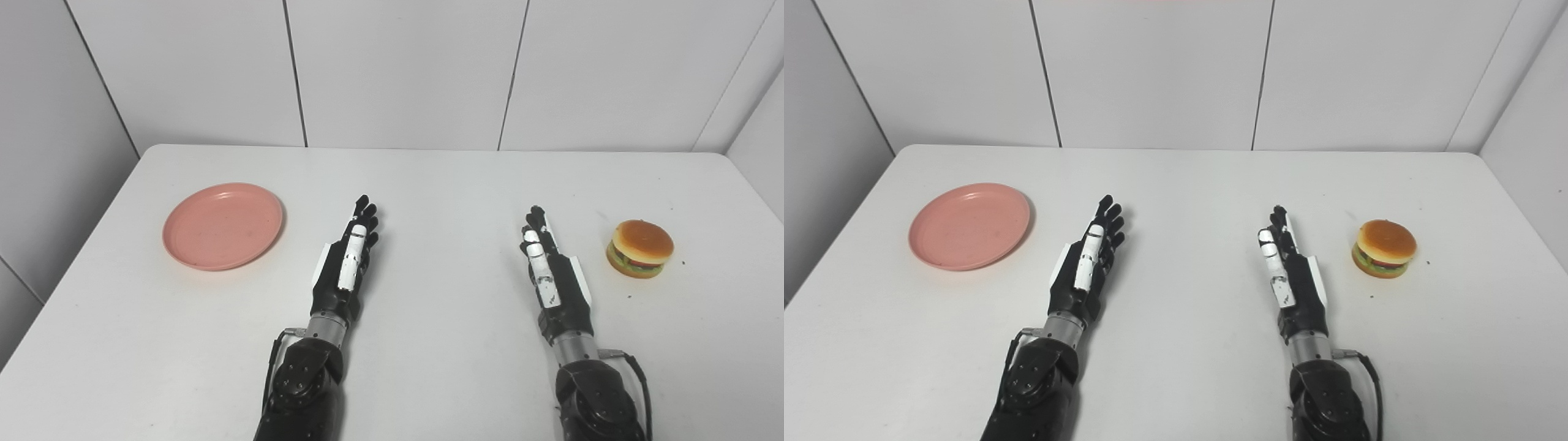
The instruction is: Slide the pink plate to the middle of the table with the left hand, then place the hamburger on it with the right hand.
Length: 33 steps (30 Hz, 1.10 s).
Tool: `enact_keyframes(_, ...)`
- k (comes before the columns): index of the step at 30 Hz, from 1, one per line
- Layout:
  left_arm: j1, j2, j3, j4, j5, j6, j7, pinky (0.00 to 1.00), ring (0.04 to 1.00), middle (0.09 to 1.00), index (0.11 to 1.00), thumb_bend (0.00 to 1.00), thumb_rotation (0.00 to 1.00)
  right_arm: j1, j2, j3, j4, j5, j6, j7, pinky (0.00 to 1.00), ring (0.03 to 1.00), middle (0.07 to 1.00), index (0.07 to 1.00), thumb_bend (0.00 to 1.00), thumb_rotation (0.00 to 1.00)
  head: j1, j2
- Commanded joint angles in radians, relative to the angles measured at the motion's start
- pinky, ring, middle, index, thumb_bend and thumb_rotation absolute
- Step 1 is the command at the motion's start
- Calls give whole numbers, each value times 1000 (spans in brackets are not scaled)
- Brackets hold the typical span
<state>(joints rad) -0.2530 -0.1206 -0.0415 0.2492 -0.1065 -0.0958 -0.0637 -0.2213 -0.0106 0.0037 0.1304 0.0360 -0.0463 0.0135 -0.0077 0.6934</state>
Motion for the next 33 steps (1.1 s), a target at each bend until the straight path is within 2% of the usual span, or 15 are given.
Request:
enact_keyframes(1, 4, 5, -2, 1, 0, -15, -10, 1000, 1000, 1000, 1000, 369, 1000, -28, 1, -5, -26, 10, -10, 6, 993, 994, 1000, 1000, 560, 903, 1, 1)
enact_keyframes(23, 2, 2, 1, 1, -4, -15, -8, 1000, 1000, 1000, 1000, 372, 1000, -32, 0, -4, -20, 2, -11, 3, 993, 992, 1000, 1000, 593, 905, 2, 2)
enact_keyframes(33, 2, 4, 0, 3, -6, -19, -14, 1000, 1000, 1000, 1000, 377, 1000, -32, 0, -4, -22, 7, -11, 4, 998, 996, 1000, 1000, 571, 902, 1, 2)
